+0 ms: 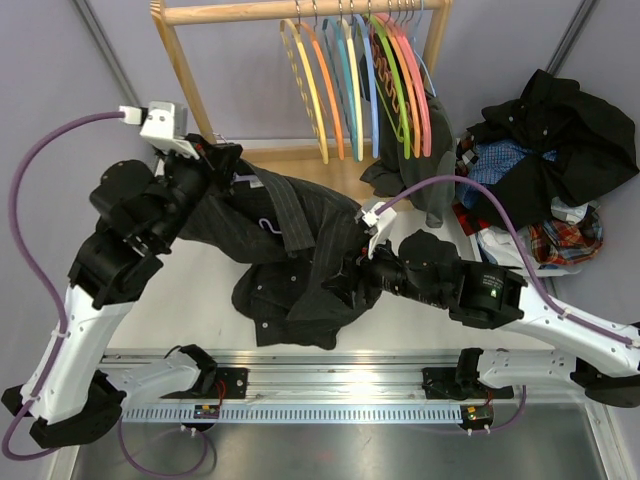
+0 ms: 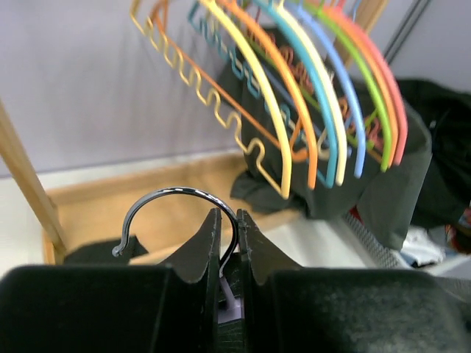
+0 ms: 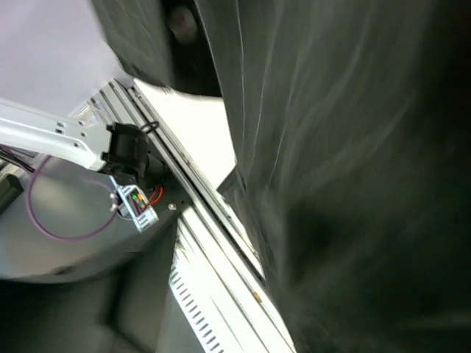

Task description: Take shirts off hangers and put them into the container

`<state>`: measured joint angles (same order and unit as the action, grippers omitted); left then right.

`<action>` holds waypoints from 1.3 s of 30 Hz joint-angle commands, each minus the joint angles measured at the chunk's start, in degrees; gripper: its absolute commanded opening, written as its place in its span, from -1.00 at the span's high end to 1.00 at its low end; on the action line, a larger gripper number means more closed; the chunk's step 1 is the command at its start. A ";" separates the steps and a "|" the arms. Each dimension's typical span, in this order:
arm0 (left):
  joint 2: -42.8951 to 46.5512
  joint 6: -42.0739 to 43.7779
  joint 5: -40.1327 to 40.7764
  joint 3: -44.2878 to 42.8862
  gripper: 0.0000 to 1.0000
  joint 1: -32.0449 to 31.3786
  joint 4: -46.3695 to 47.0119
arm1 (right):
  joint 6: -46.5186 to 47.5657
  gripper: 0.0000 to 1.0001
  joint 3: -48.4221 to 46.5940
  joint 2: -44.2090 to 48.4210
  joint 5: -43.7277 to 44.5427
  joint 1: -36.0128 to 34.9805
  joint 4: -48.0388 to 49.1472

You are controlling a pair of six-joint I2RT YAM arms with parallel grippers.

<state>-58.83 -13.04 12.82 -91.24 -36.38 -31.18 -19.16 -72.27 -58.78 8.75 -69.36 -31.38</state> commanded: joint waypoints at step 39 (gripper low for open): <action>24.90 -2.34 23.41 22.61 1.00 0.17 -14.88 | 4.67 1.00 -4.12 19.59 46.80 -0.42 -8.35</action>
<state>-34.94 -19.38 27.94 -66.78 -37.85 -39.86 -11.66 -76.34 -40.18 42.70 -70.24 -43.11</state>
